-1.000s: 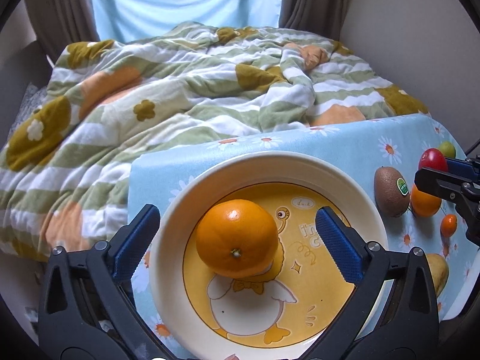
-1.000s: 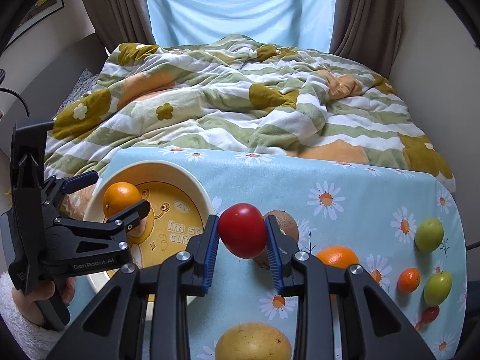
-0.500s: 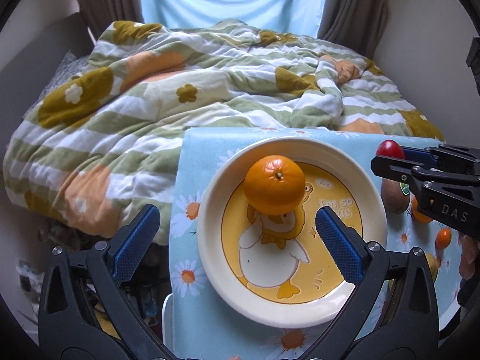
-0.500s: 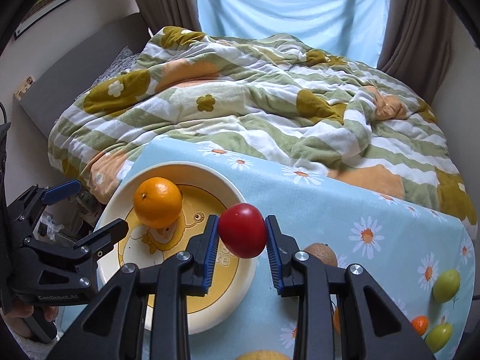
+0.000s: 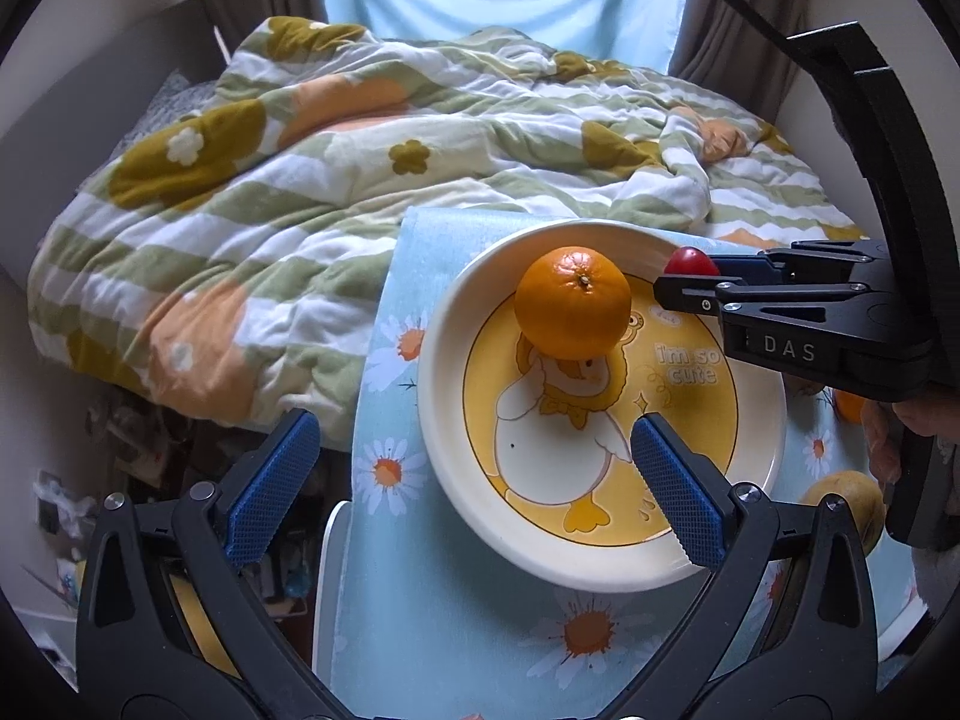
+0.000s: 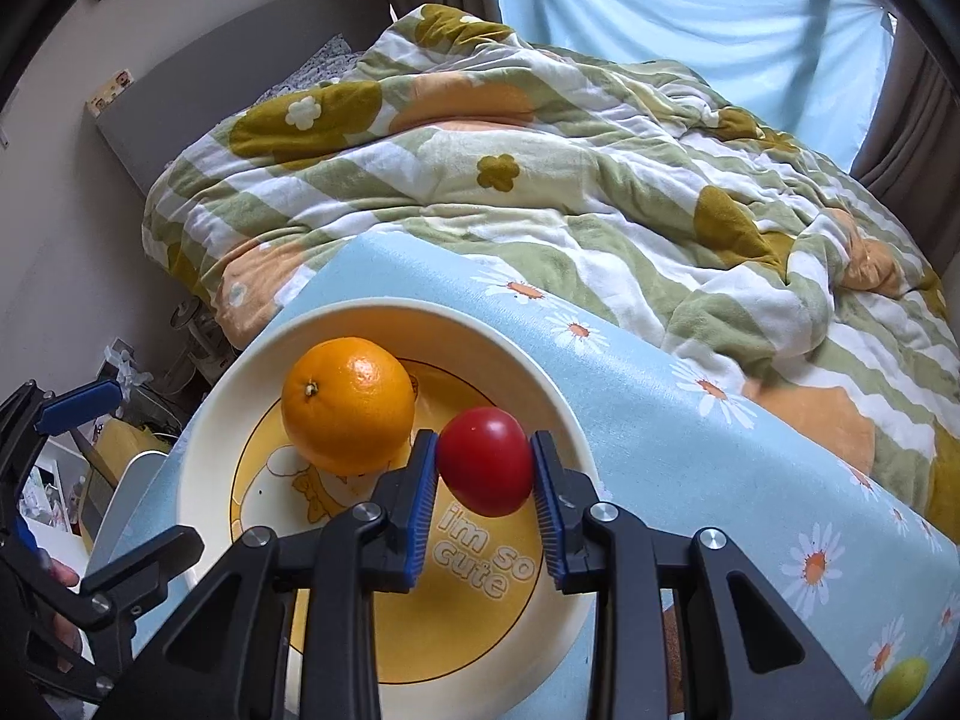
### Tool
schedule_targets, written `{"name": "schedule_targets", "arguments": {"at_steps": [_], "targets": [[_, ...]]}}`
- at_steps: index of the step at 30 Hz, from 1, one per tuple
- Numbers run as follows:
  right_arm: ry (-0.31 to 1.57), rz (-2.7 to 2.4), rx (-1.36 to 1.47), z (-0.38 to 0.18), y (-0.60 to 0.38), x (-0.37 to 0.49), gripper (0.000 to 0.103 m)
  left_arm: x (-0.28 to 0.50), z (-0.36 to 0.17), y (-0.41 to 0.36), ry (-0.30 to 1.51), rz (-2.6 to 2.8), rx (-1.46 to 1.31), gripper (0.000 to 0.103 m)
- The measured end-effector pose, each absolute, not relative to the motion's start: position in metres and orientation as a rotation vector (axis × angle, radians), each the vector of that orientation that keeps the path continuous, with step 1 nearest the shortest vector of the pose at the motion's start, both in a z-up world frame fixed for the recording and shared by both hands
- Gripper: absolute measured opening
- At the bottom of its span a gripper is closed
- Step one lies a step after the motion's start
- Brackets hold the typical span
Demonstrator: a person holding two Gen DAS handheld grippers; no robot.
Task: Organize fruits
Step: 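Lower the red tomato into the bowl beside the orange and open the right gripper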
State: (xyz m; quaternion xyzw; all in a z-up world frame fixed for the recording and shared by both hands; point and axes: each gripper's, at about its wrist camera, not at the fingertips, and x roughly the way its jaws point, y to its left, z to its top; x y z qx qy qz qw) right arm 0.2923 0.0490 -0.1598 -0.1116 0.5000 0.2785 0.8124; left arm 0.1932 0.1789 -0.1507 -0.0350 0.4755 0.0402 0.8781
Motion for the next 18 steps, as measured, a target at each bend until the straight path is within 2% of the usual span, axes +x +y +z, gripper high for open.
{"name": "schedule_targets", "arguments": {"at_steps": [3, 4, 5, 6, 8, 18], "targets": [[1.062, 0.593, -0.251, -0.162, 0.05, 0.292, 0.028, 0.19, -0.152, 0.178, 0.993, 0.084, -0.077, 0.103], [1.057, 0.591, -0.254, -0.161, 0.05, 0.291, 0.032, 0.189, -0.152, 0.177, 0.994, 0.084, -0.078, 0.103], [1.054, 0.591, -0.257, -0.159, 0.051, 0.291, 0.048, 0.188, -0.152, 0.177, 0.995, 0.084, -0.078, 0.103], [1.051, 0.611, -0.247, -0.157, 0.051, 0.289, 0.058, 0.187, -0.152, 0.177, 0.995, 0.083, -0.078, 0.103], [1.04, 0.605, -0.252, -0.153, 0.051, 0.287, 0.091, 0.187, -0.152, 0.177, 0.994, 0.083, -0.077, 0.103], [1.006, 0.584, -0.205, -0.135, 0.04, 0.273, 0.094, 0.175, -0.136, 0.175, 0.973, 0.066, -0.062, 0.103]]}}
